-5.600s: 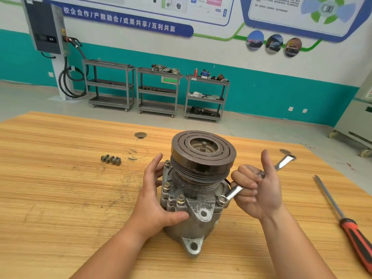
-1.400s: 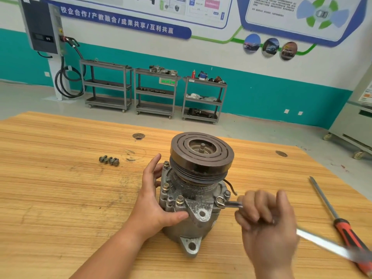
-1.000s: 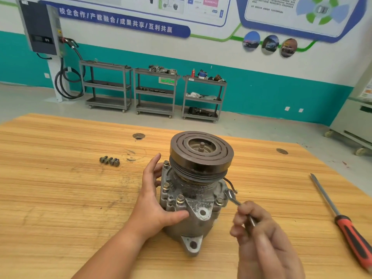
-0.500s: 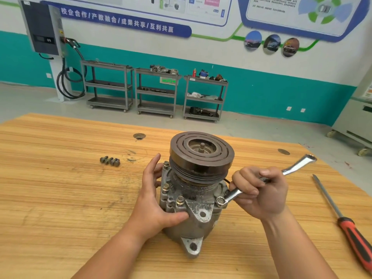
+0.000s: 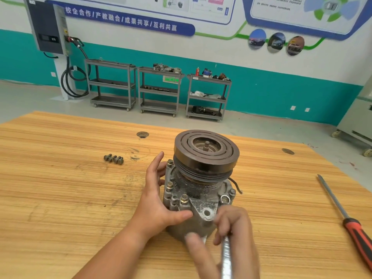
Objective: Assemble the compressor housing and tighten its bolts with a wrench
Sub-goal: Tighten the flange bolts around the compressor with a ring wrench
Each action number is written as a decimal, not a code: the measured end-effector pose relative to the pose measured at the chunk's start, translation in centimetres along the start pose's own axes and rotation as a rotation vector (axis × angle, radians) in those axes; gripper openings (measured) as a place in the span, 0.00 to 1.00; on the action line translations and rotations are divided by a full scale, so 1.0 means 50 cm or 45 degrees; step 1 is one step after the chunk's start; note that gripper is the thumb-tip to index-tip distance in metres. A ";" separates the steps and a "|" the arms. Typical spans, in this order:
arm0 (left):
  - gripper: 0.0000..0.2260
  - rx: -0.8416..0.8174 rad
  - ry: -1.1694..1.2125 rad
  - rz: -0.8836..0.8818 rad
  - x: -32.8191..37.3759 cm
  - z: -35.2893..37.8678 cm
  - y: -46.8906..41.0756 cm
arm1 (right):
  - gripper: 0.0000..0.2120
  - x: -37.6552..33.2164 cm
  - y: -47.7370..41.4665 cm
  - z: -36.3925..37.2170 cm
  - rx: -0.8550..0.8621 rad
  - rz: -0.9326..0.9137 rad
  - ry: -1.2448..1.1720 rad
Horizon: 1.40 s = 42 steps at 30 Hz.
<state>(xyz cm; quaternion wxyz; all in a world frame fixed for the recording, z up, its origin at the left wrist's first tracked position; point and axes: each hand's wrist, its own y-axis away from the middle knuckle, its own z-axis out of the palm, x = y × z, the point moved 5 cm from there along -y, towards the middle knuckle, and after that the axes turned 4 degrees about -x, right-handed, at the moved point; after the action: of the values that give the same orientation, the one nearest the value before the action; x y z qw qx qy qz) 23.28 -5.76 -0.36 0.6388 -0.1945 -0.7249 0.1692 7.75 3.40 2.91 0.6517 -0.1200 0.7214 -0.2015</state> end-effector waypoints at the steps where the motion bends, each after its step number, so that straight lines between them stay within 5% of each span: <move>1: 0.52 0.000 -0.002 0.007 0.000 0.000 0.000 | 0.27 0.008 -0.002 0.010 -0.036 0.033 0.006; 3: 0.53 -0.009 -0.004 0.002 -0.001 0.000 0.000 | 0.31 -0.009 -0.006 -0.002 0.001 -0.180 0.015; 5: 0.53 -0.023 -0.008 -0.019 -0.003 -0.001 0.002 | 0.12 -0.050 -0.009 -0.025 -0.027 -0.443 -0.076; 7: 0.53 -0.024 -0.017 -0.030 -0.002 -0.003 0.002 | 0.13 -0.052 -0.028 -0.069 -0.058 -0.514 -0.427; 10: 0.52 -0.021 0.000 -0.023 0.001 -0.001 0.000 | 0.23 -0.027 -0.080 -0.098 -0.392 -0.219 -1.200; 13: 0.52 -0.016 0.005 -0.023 0.002 0.000 -0.001 | 0.27 0.023 -0.145 -0.103 -0.420 0.090 -1.152; 22: 0.52 -0.021 0.003 -0.010 0.002 0.000 -0.001 | 0.24 0.046 -0.215 -0.060 -0.967 0.371 -1.331; 25: 0.52 -0.020 0.009 -0.010 0.003 0.001 0.000 | 0.26 0.036 -0.194 -0.063 -0.802 0.363 -1.354; 29: 0.52 -0.027 0.016 -0.012 0.000 0.002 0.000 | 0.27 0.012 -0.111 -0.077 -0.101 0.195 -0.926; 32: 0.52 -0.023 0.019 -0.010 0.001 0.001 0.000 | 0.22 -0.022 -0.052 -0.055 0.179 0.126 -0.668; 34: 0.52 -0.018 0.025 0.013 0.003 0.001 -0.002 | 0.10 -0.037 -0.023 -0.019 0.060 0.032 -0.188; 37: 0.52 -0.015 0.019 0.035 0.006 0.002 -0.002 | 0.19 -0.029 -0.012 0.015 -0.132 -0.039 0.313; 42: 0.53 -0.037 0.011 -0.015 0.002 0.001 0.000 | 0.15 -0.068 -0.032 -0.044 0.021 -0.244 -0.217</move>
<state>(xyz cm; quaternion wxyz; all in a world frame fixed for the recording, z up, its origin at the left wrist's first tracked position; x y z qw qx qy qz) 23.23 -5.71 -0.29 0.6401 -0.2005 -0.7255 0.1540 5.87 3.75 6.82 0.6894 -0.1995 0.6469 -0.2578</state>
